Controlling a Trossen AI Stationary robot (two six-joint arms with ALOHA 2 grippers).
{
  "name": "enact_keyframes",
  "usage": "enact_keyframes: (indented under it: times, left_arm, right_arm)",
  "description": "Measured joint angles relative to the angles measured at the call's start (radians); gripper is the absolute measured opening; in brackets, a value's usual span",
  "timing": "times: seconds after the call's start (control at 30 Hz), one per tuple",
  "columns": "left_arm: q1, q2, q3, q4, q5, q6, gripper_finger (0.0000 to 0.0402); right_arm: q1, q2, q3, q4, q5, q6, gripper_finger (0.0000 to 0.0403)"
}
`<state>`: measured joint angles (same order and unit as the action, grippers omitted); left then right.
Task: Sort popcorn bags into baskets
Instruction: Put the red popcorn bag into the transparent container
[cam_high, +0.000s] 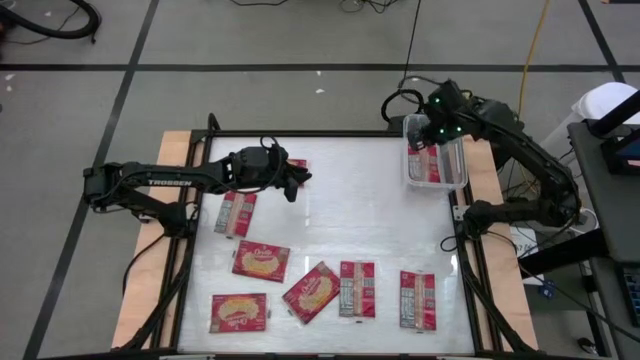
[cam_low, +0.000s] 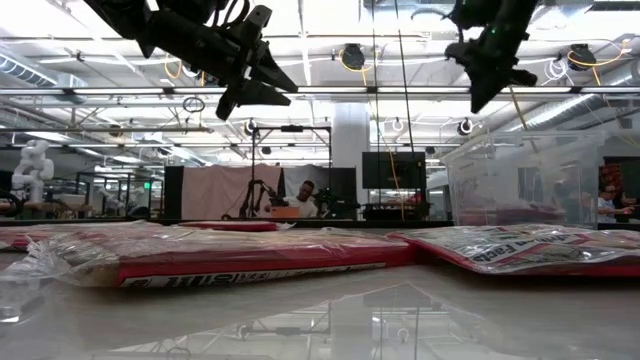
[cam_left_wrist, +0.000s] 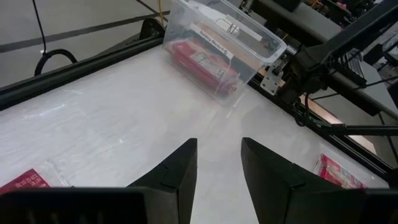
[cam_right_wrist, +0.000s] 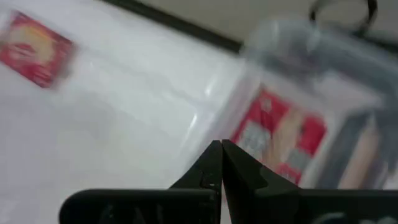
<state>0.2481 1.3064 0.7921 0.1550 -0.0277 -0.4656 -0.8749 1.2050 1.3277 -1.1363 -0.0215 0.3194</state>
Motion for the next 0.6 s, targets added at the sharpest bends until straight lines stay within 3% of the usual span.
enact_keyframes:
  times: [0.27, 0.6]
  left_arm:
    - [0.0, 0.0, 0.0, -0.001, 0.0, 0.013, 0.0127]
    - [-0.002, 0.0, 0.0, -0.008, 0.0, -0.007, 0.0127]
  right_arm:
    - [-0.06, 0.109, 0.0, -0.107, 0.017, -0.091, 0.0001]
    - [-0.1, 0.302, -0.002, -0.157, 0.018, -0.493, 0.0052]
